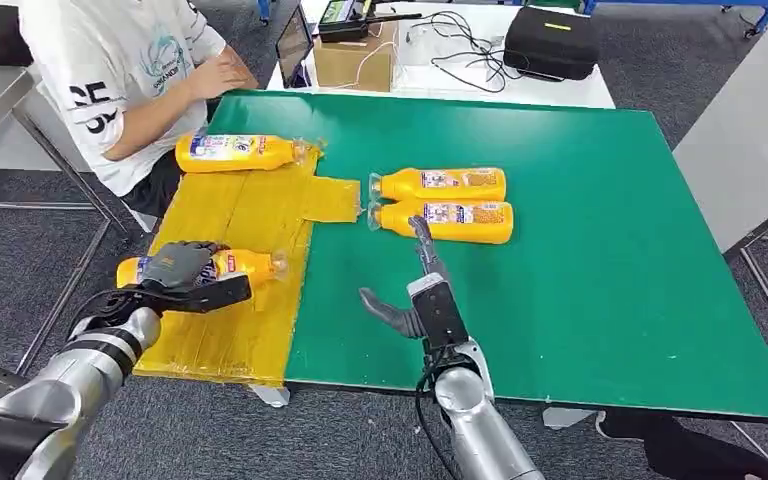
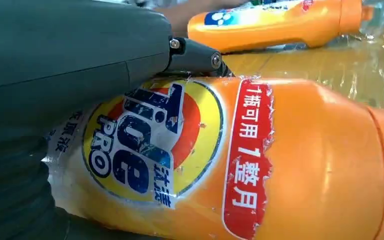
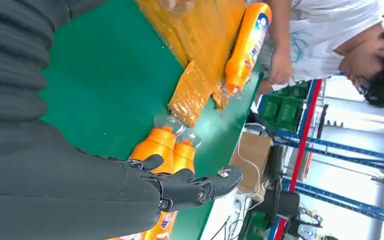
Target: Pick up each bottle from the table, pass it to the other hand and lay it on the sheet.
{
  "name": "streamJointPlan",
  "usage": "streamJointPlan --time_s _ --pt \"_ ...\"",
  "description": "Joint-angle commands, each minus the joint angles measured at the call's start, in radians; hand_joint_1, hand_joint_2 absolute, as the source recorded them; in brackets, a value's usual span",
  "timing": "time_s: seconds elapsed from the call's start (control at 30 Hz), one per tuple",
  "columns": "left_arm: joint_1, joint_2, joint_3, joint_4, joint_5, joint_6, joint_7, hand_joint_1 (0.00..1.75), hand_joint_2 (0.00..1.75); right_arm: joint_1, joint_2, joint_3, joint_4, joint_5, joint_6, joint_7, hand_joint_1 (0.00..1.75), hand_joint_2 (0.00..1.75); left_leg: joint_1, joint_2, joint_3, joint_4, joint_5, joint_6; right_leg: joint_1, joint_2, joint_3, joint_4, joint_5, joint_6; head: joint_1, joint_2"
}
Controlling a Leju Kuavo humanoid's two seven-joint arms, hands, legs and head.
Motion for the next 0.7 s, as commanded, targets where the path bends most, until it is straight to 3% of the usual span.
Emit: streamJointPlan --time_s 0.03,0.07,0.53,0.57,0.7 --pt "0.048 0.017 -0.072 0.103 -0.064 0.064 0.04 0.26 1.75 -0.06 -0.003 0.042 0.088 -0.013 0.018 -0.011 0.0 1.75 0.0 0.007 0.006 -0.002 -0.001 -0.001 0.0 0.006 0.003 -0.001 0.001 -0.002 0.0 0.0" --pt "0.055 0.011 -0.057 0.097 -0.06 0.108 0.04 0.0 1.75 -0.062 -0.001 0.044 0.093 -0.015 0.015 -0.012 0.0 1.75 0.0 0.007 0.006 -0.003 -0.001 -0.002 0.001 0.006 0.004 -0.002 0.001 -0.002 0.0 0.0" --pt "0.076 -0.05 0.148 0.056 0.042 0.285 -0.095 0.0 1.75 -0.084 0.001 0.048 0.143 -0.025 0.001 -0.019 0.0 1.75 0.001 0.002 0.005 -0.001 0.001 -0.002 0.001 0.001 0.004 -0.001 0.001 -0.004 0.0 0.0" --pt "0.08 -0.055 0.172 0.047 0.062 0.293 -0.128 0.0 0.0 -0.083 -0.001 0.047 0.142 -0.026 0.0 -0.02 0.0 1.75 0.001 0.002 0.005 -0.001 0.001 -0.003 0.001 0.001 0.004 -0.001 0.001 -0.005 0.0 0.0" --pt "0.098 -0.076 0.238 0.011 0.125 0.304 -0.218 0.0 0.0 -0.08 -0.007 0.04 0.138 -0.026 -0.004 -0.021 0.0 1.75 0.001 0.001 0.004 -0.001 0.001 -0.002 0.001 0.0 0.003 -0.001 0.001 -0.004 0.0 0.0"
